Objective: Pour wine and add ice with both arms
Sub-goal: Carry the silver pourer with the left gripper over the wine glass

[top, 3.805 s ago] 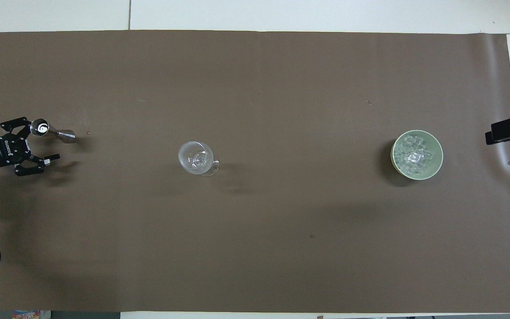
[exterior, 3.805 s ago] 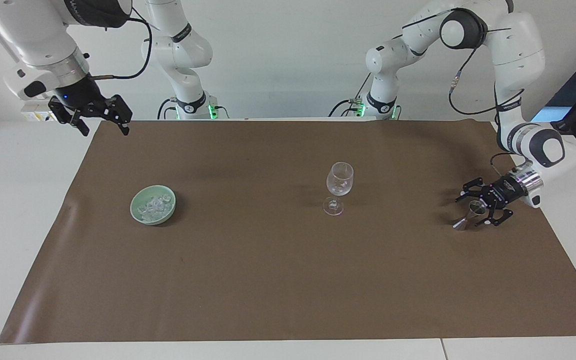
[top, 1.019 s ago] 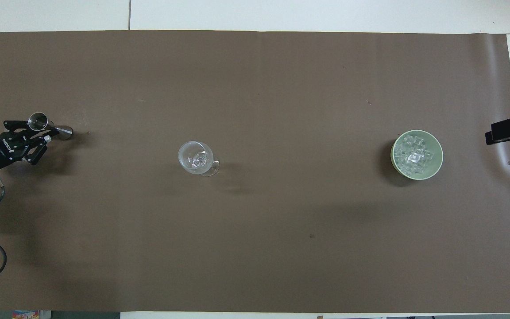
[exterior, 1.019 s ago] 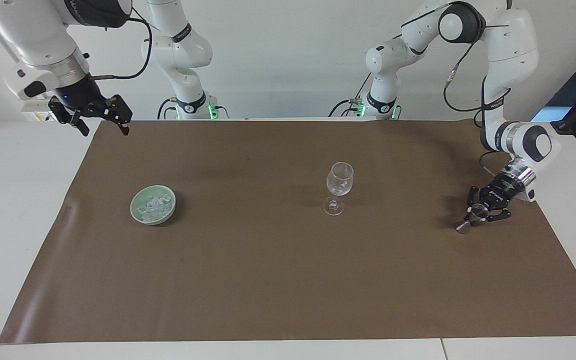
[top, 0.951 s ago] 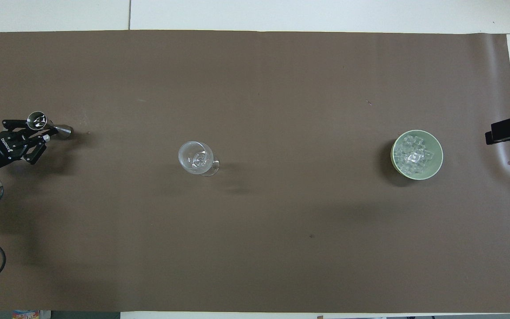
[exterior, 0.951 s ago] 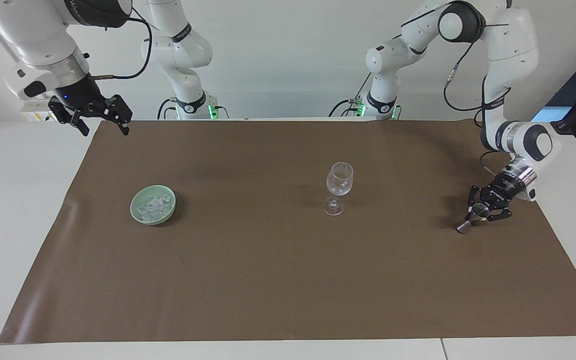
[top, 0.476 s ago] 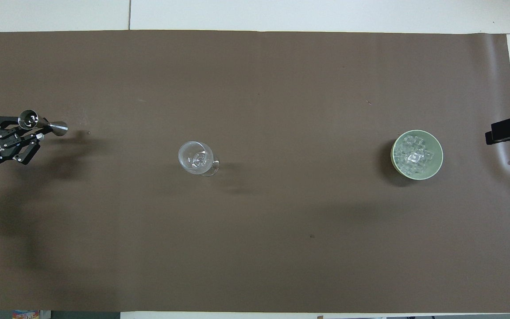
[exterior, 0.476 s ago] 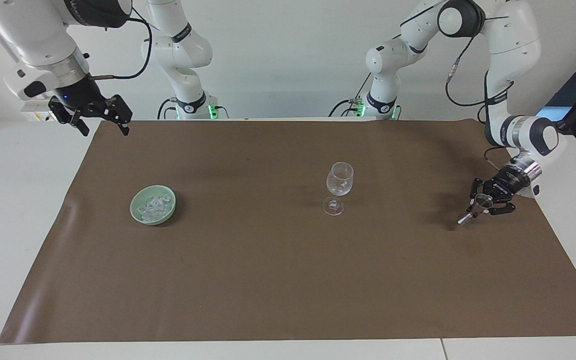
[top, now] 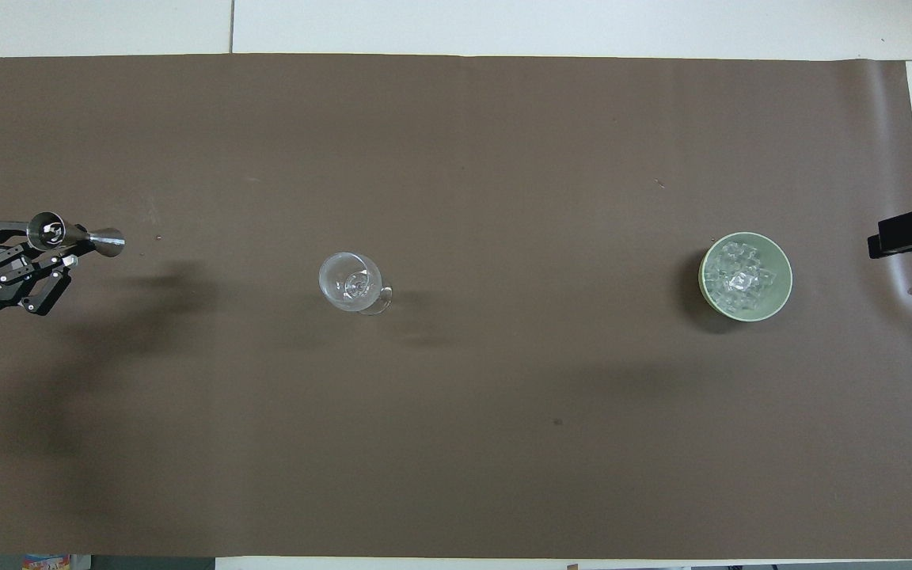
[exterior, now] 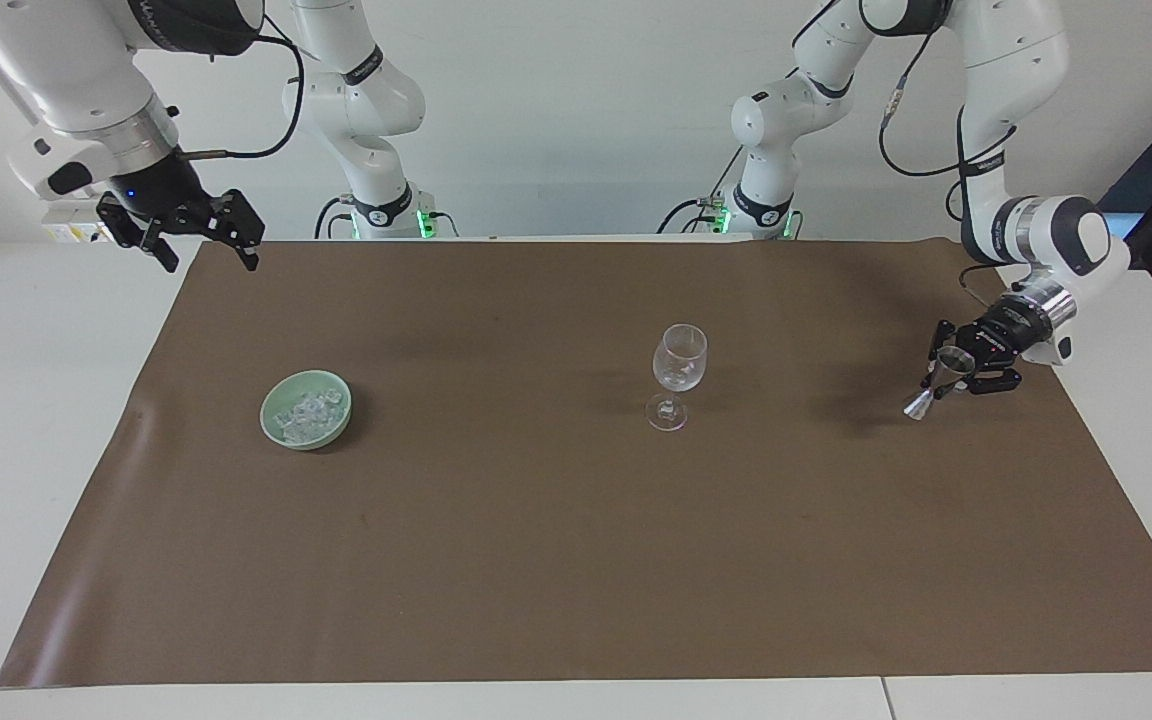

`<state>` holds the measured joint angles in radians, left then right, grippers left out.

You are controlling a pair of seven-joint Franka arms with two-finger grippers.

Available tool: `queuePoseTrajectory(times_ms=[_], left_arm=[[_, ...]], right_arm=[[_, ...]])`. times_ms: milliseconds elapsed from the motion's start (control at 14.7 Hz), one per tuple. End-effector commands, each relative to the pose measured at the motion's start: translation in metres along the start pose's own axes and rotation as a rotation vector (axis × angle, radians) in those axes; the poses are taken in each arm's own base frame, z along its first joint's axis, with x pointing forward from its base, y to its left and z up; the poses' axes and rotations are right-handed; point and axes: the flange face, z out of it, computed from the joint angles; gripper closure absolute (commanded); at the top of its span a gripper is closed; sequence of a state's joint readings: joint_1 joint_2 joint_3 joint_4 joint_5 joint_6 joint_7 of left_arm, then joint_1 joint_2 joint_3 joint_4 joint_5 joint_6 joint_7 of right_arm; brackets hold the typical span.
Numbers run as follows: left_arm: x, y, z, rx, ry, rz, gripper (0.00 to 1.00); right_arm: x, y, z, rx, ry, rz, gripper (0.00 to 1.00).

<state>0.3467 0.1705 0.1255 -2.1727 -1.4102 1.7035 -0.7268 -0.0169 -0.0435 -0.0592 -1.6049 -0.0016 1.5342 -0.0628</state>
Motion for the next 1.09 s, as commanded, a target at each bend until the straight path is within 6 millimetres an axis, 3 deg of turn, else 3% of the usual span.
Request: queuePoseTrajectory(times_ms=[0, 611, 1019], left_arm=[[-0.041, -0.03, 0.013, -0.001, -0.003, -0.042, 1.0], [-0.146, -0.066, 0.108, 0.068, 0.116, -0.072, 1.0], [-0.168, -0.099, 0.178, 0.125, 0.265, 0.054, 1.0]], right_arm=[[-0.002, 0.001, 0.001, 0.016, -0.004, -0.006, 0.0], [-0.002, 0.002, 0.001, 0.016, -0.004, -0.005, 0.0], [-0.002, 0.001, 0.001, 0.016, -0.004, -0.006, 0.0]])
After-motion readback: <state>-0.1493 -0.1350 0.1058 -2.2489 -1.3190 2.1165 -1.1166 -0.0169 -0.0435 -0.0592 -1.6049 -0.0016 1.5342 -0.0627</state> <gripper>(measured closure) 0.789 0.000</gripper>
